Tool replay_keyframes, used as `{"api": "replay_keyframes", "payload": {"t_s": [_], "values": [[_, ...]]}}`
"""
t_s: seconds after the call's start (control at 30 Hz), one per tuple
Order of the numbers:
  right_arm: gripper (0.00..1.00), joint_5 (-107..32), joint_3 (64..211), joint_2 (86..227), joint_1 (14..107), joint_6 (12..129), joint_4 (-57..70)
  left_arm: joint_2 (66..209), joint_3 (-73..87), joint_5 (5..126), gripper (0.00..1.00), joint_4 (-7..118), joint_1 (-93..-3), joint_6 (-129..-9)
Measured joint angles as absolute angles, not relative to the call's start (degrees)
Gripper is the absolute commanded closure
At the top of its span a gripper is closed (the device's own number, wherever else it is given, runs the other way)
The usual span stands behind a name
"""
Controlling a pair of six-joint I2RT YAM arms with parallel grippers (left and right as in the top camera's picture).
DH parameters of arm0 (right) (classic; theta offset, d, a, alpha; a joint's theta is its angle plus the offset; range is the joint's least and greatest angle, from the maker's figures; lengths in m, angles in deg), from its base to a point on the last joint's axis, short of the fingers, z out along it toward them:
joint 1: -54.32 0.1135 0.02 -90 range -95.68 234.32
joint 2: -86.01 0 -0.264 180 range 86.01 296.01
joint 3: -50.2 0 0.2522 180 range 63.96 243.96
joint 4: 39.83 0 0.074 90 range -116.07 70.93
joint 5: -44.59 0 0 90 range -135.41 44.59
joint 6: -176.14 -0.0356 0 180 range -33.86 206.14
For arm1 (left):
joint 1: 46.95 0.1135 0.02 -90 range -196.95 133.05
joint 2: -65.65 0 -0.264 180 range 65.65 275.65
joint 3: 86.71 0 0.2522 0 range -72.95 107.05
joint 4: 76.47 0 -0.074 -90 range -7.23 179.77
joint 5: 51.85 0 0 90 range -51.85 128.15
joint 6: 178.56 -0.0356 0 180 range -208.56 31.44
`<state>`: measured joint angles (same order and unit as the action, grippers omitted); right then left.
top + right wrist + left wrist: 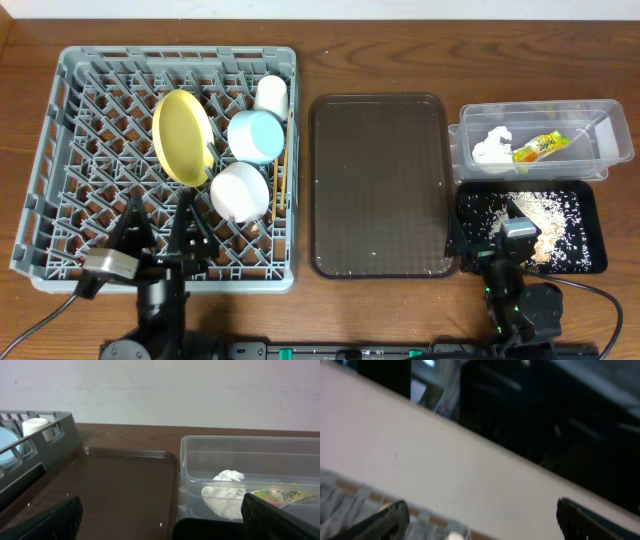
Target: Sort waste into correct bins and load items into the dishwasher rack
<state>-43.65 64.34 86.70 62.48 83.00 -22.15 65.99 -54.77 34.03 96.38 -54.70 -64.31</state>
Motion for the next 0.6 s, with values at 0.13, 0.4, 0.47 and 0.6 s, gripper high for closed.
{"api": "replay_keyframes", "payload": {"t_s": [0.13,0.4,0.47,0.6], "values": [[0.01,-43.7,64.3,86.7,62.5,83.0,-22.1,66.0,-59.8,35.3,0.05,101.3,-54.4,-64.3],[0.01,-43.7,64.3,86.7,62.5,83.0,-22.2,66.0,-66.0,36.1,0.05,104.0,-53.4,-64.3],[0.01,-43.7,64.3,86.7,62.5,83.0,-22.1,66.0,-67.7,36.1,0.05,104.1,-53.4,-64.3],[0.01,-43.7,64.3,86.7,62.5,83.0,-22.2,66.0,-71.0,36.1,0.05,104.1,-53.4,-64.3]]}}
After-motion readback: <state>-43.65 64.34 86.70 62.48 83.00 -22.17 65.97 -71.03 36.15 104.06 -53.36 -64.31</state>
